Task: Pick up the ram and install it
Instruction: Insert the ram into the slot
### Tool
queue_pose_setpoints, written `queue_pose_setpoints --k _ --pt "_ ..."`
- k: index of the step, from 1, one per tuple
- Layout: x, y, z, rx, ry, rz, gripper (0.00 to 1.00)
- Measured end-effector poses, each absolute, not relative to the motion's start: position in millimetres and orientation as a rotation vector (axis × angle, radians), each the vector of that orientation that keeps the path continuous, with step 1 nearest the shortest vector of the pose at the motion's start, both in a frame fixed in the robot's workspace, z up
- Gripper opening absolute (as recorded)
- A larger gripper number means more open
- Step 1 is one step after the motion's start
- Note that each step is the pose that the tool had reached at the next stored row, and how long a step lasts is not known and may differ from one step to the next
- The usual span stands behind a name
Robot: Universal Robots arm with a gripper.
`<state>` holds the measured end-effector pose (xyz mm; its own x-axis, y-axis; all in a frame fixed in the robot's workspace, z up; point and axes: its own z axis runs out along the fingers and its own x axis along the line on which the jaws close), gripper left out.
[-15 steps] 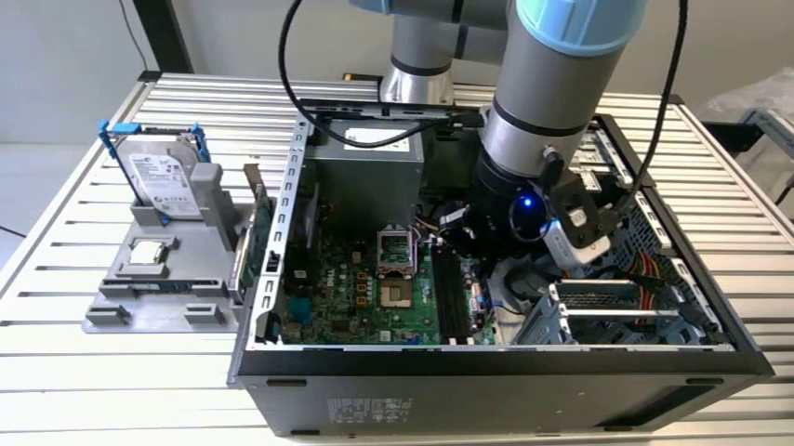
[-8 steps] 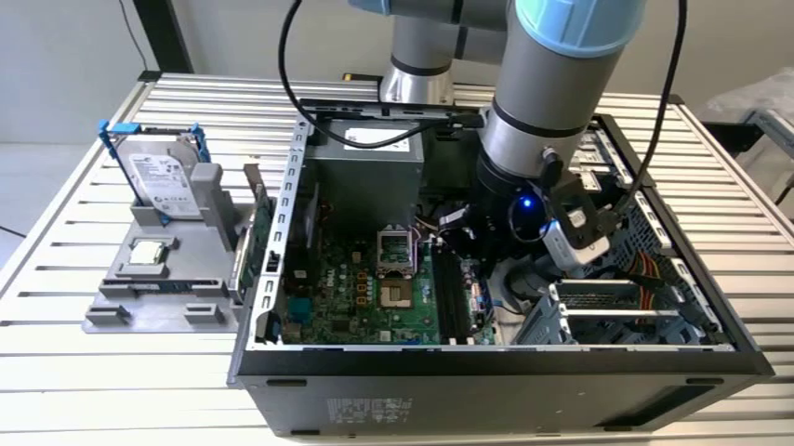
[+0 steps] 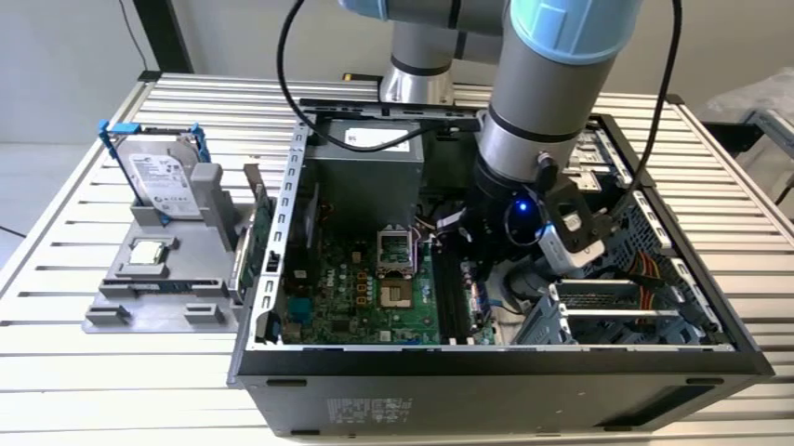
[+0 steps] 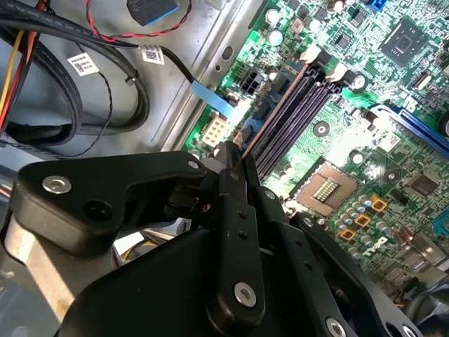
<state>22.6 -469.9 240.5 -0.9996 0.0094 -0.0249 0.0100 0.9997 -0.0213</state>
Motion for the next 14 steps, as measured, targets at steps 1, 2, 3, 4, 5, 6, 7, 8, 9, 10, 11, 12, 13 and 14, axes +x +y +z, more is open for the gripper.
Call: queue_pose_setpoints --k 1,2,3,4,5,6,7,8,9,10,11,12,13,14 --pt "22.3 -469.9 240.1 0.015 3.117 -0.033 0.0" --pt "22.0 -469.9 239.9 0.015 3.117 -0.034 0.0" --pt "21.6 -469.9 239.5 0.015 3.117 -0.033 0.0" --pt "21.3 -469.9 239.2 0.015 3.117 -0.033 0.0" --pt "20.9 -469.9 239.0 0.015 3.117 -0.033 0.0" --pt "20.5 -469.9 238.7 0.015 3.117 -0.033 0.0" --pt "20.1 -469.9 238.4 0.015 3.117 -0.033 0.0" --pt "19.8 -469.9 238.1 0.015 3.117 -0.033 0.0" --pt "19.5 -469.9 237.7 0.015 3.117 -0.033 0.0" --pt "19.3 -469.9 237.3 0.014 3.117 -0.033 0.0" --pt "19.2 -470.0 236.9 0.014 3.117 -0.033 0.0" --pt "19.0 -470.2 236.6 0.013 3.117 -0.033 0.0" --pt "18.9 -470.3 236.3 0.012 3.117 -0.033 0.0" --pt "18.8 -470.5 236.0 0.01 3.117 -0.033 0.0"
